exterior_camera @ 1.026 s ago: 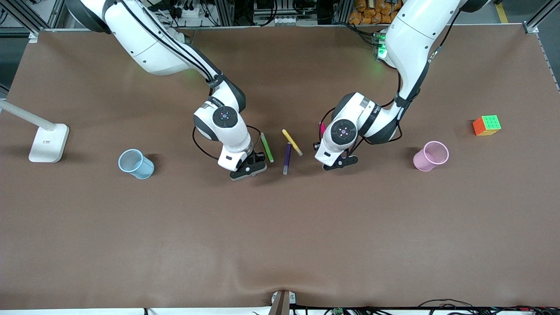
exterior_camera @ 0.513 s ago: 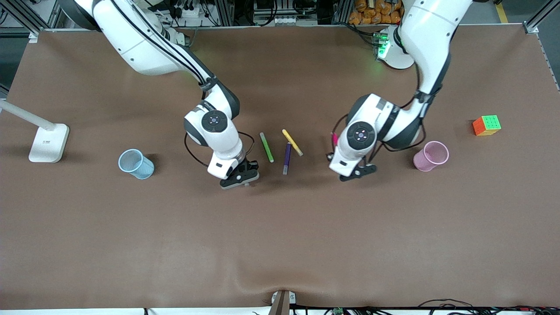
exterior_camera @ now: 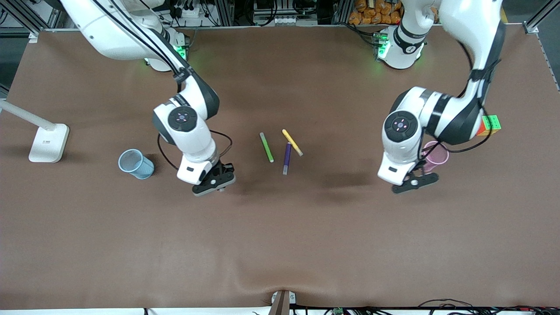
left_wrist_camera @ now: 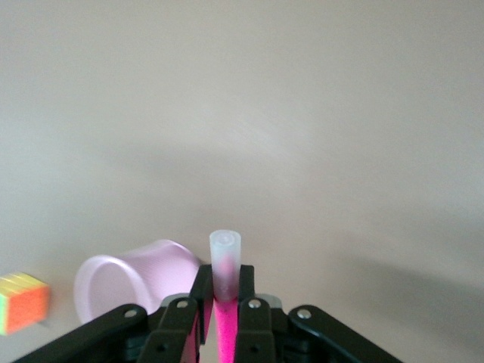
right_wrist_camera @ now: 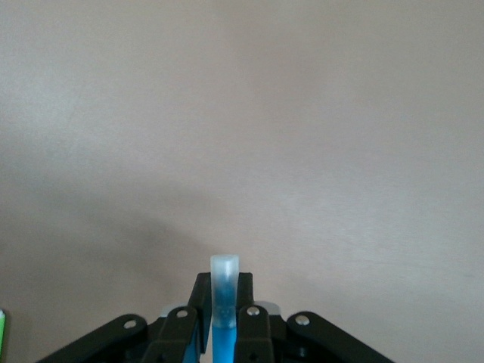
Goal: Place pink and blue markers in matching cups
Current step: 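Lift the blue marker toward the blue cup while the left gripper lifts the pink marker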
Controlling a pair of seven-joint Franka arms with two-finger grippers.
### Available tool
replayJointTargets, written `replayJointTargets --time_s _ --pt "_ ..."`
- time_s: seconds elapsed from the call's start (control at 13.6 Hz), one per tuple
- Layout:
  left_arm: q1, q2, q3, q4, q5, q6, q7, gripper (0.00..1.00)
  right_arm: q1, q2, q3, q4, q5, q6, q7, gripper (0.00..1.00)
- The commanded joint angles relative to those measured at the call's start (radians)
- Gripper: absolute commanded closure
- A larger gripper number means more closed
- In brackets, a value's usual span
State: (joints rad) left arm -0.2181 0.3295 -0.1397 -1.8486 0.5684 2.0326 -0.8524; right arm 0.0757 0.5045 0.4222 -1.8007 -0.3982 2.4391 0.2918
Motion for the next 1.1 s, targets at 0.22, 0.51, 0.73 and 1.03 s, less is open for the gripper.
replayJointTargets --time_s 0.22,0.51,0.73,1.03 --pt "0.063 -0.196 -0.009 -0.245 0.271 0.007 -0.107 1.00 -0.189 -0.084 0.138 -0.014 0.138 -0.153 -0.190 1.00" --pt "0.071 -0.205 -0.015 -0.336 0.422 0.024 -0.290 1.00 -0.097 -0.208 -0.081 -0.011 0.375 -0.261 -0.455 1.00" --pt "0.074 -0.196 -0.014 -0.345 0.429 0.092 -0.347 1.00 -0.082 -0.277 -0.201 -0.020 0.468 -0.304 -0.644 1.00" --pt "0.121 -0.162 -0.015 -0.347 0.530 0.124 -0.385 1.00 -0.082 -0.314 -0.350 -0.028 0.682 -0.357 -0.949 1.00"
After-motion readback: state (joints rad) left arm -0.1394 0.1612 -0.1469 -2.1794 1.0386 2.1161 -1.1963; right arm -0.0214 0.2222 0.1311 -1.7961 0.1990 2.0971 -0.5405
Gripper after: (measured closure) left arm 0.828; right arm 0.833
